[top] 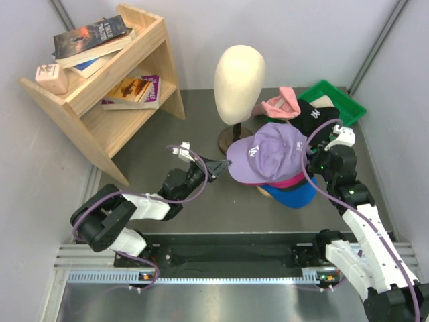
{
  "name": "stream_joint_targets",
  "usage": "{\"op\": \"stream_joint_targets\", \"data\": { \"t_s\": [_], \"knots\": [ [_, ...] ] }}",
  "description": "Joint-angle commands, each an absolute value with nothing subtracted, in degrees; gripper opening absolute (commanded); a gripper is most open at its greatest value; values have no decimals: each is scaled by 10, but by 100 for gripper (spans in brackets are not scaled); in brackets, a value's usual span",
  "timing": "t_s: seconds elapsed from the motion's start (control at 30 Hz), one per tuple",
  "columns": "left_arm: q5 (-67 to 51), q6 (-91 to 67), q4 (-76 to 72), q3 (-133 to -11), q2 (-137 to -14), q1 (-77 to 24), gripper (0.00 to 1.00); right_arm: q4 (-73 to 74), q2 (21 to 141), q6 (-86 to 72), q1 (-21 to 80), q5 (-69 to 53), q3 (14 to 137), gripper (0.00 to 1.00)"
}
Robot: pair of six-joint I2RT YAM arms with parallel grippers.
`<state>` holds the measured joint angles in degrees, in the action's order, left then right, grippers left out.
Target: Stack the hats
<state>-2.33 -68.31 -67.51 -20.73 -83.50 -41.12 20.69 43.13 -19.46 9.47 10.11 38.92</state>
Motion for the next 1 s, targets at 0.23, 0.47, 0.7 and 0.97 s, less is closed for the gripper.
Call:
{"op": "stream_joint_targets", "data": {
  "t_s": [0.23, 0.47, 0.7, 0.97],
  "knots": [
    [7, -592, -515, -266, -874, -407, 0, 221, 432, -195, 81, 140, 372, 0],
    [12, -576, -484, -258, -874, -406, 0, 230, 425, -192, 81, 155, 365, 0],
    [-22, -563, -487, -241, -860, -405, 0, 227, 431, -195, 81, 154, 367, 0],
    [-5, -492, -372, -284, -803, -404, 0, 223, 429, -199, 82, 152, 360, 0]
  ]
}}
